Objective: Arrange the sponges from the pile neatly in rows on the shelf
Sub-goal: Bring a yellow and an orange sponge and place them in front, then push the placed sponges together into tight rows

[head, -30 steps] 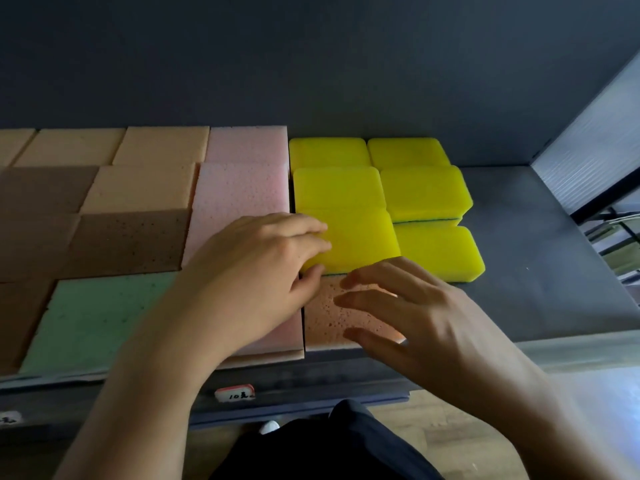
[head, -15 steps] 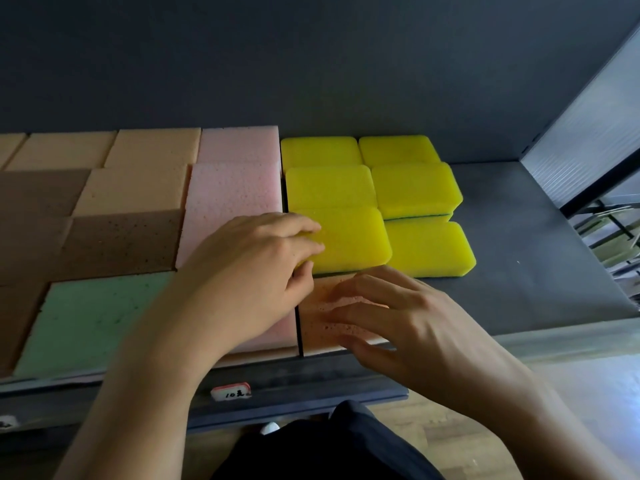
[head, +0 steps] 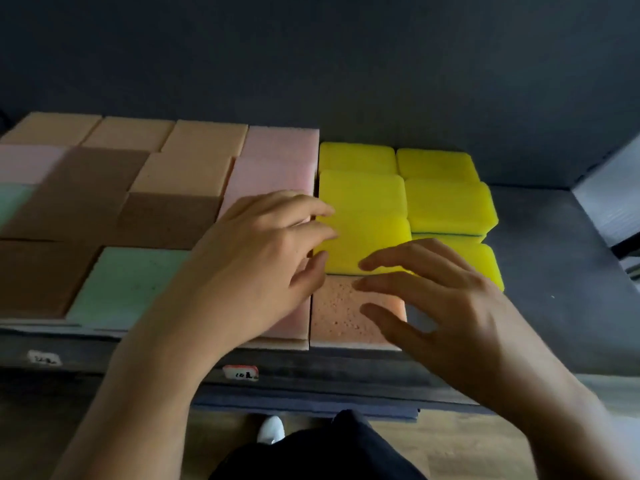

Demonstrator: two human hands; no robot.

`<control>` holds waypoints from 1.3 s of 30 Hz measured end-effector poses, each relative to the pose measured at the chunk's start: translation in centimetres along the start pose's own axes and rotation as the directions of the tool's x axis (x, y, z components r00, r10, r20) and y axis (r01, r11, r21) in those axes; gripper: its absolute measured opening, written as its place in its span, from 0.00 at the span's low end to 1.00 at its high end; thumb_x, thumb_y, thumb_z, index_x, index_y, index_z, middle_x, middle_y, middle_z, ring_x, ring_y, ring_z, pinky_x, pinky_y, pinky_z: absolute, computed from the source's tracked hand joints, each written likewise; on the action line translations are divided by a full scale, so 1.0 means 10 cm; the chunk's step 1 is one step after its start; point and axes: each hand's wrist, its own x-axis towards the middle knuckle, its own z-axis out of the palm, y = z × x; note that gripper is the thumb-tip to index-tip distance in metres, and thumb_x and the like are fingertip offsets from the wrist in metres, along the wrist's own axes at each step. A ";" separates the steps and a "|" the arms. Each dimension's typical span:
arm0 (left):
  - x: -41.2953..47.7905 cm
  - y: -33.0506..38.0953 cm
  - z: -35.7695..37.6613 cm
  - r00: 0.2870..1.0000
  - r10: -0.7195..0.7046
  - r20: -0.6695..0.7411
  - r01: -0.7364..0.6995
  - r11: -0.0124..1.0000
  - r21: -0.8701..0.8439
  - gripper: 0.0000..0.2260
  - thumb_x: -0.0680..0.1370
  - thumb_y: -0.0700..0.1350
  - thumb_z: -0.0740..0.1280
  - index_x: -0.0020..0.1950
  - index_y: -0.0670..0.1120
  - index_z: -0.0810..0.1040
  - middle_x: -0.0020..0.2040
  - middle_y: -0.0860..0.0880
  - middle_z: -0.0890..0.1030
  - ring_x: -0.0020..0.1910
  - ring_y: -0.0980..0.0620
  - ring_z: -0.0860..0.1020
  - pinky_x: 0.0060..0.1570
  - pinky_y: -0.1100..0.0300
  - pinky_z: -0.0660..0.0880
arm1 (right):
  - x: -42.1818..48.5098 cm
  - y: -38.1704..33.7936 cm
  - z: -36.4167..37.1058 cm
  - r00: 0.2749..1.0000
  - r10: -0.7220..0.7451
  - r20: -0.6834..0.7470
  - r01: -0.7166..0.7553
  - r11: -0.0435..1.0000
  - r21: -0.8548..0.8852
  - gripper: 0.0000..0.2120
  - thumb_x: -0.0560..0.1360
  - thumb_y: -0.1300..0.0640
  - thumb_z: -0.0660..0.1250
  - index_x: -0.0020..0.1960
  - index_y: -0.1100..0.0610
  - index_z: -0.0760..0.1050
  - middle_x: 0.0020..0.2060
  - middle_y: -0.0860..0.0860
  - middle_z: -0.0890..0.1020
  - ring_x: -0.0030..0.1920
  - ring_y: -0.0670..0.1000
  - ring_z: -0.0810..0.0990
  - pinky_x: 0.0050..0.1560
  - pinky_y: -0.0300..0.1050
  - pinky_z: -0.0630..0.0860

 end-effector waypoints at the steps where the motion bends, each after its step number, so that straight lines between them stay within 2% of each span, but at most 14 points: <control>1: -0.04 0.01 -0.04 0.999 -0.014 -0.031 0.014 1.000 0.010 0.13 0.77 0.45 0.64 0.59 0.47 0.82 0.63 0.50 0.78 0.62 0.51 0.76 0.62 0.49 0.73 | 0.06 0.01 -0.04 1.000 -0.006 -0.021 0.006 1.000 0.008 0.10 0.78 0.51 0.69 0.57 0.52 0.82 0.58 0.47 0.80 0.58 0.51 0.77 0.51 0.49 0.76; 5: -0.26 0.02 -0.22 0.987 -0.125 -0.102 0.132 0.989 0.071 0.14 0.74 0.46 0.65 0.57 0.45 0.82 0.60 0.49 0.80 0.58 0.50 0.78 0.59 0.52 0.74 | 0.36 -0.13 -0.02 0.995 -0.048 -0.090 0.053 0.997 0.060 0.11 0.78 0.51 0.68 0.58 0.53 0.81 0.58 0.47 0.80 0.60 0.51 0.77 0.53 0.50 0.76; 9: -0.63 -0.08 -0.45 0.958 -0.244 -0.152 0.265 0.955 0.136 0.14 0.74 0.47 0.66 0.58 0.46 0.81 0.59 0.50 0.79 0.58 0.50 0.77 0.59 0.54 0.70 | 0.64 -0.55 0.15 0.991 -0.092 -0.101 0.107 0.983 0.152 0.14 0.77 0.50 0.68 0.61 0.52 0.79 0.60 0.46 0.79 0.62 0.50 0.76 0.56 0.49 0.76; 12: -1.08 -0.30 -0.64 0.917 -0.328 -0.226 0.360 0.925 0.123 0.14 0.77 0.48 0.64 0.60 0.46 0.80 0.59 0.52 0.78 0.58 0.52 0.77 0.57 0.51 0.75 | 0.85 -0.99 0.35 0.982 -0.172 -0.077 0.184 0.965 0.189 0.19 0.75 0.49 0.69 0.65 0.51 0.76 0.62 0.46 0.77 0.63 0.49 0.75 0.57 0.49 0.76; 17: -2.06 -0.80 -1.01 0.798 -0.501 -0.335 0.570 0.807 0.153 0.15 0.76 0.50 0.64 0.60 0.48 0.79 0.59 0.53 0.78 0.56 0.53 0.77 0.50 0.55 0.75 | 1.24 -1.94 0.90 0.950 -0.303 -0.068 0.311 0.925 0.217 0.21 0.76 0.48 0.69 0.67 0.54 0.73 0.62 0.48 0.77 0.62 0.51 0.75 0.55 0.53 0.77; 20: -2.69 -1.19 -1.23 0.745 -0.556 -0.368 0.647 0.737 0.197 0.16 0.77 0.53 0.61 0.61 0.49 0.78 0.58 0.54 0.78 0.56 0.53 0.77 0.52 0.55 0.73 | 1.53 -2.60 1.37 0.929 -0.365 -0.058 0.368 0.896 0.250 0.19 0.78 0.46 0.65 0.66 0.52 0.74 0.60 0.47 0.77 0.60 0.51 0.76 0.54 0.52 0.77; 25: -3.76 -1.79 -1.62 0.605 -0.653 -0.455 0.785 0.583 0.209 0.14 0.75 0.53 0.64 0.60 0.52 0.77 0.56 0.56 0.79 0.54 0.53 0.78 0.52 0.54 0.74 | 1.98 -3.73 2.17 0.899 -0.437 -0.015 0.425 0.866 0.264 0.20 0.77 0.49 0.68 0.67 0.52 0.73 0.61 0.47 0.77 0.61 0.51 0.76 0.54 0.48 0.77; 29: -4.32 -2.26 -1.91 0.544 -0.708 -0.451 0.835 0.510 0.207 0.15 0.76 0.53 0.64 0.61 0.52 0.77 0.57 0.56 0.79 0.56 0.53 0.77 0.52 0.56 0.71 | 2.32 -4.42 2.67 0.895 -0.446 0.017 0.419 0.852 0.315 0.19 0.76 0.49 0.69 0.65 0.51 0.74 0.60 0.46 0.78 0.60 0.50 0.76 0.52 0.46 0.74; 32: -4.59 -2.69 -2.07 0.522 -0.717 -0.462 0.849 0.485 0.209 0.14 0.77 0.52 0.65 0.62 0.52 0.76 0.57 0.55 0.78 0.56 0.53 0.76 0.51 0.58 0.69 | 2.65 -4.79 2.99 0.888 -0.457 0.046 0.419 0.848 0.324 0.18 0.76 0.50 0.69 0.65 0.52 0.74 0.60 0.47 0.78 0.60 0.52 0.76 0.53 0.48 0.75; 35: -4.73 -3.16 -2.18 0.499 -0.730 -0.466 0.863 0.466 0.195 0.15 0.77 0.52 0.65 0.63 0.53 0.75 0.58 0.54 0.77 0.57 0.52 0.76 0.51 0.58 0.69 | 3.10 -5.06 3.29 0.884 -0.460 0.079 0.424 0.861 0.281 0.20 0.77 0.49 0.68 0.67 0.52 0.73 0.63 0.48 0.76 0.63 0.53 0.74 0.56 0.53 0.76; 39: -4.78 -3.76 -2.29 0.491 -0.735 -0.467 0.866 0.469 0.173 0.18 0.78 0.53 0.64 0.67 0.52 0.72 0.62 0.54 0.76 0.60 0.52 0.74 0.55 0.56 0.71 | 3.77 -5.31 3.68 0.894 -0.438 0.097 0.409 0.885 0.224 0.22 0.77 0.48 0.67 0.69 0.53 0.71 0.64 0.50 0.76 0.64 0.53 0.73 0.58 0.51 0.76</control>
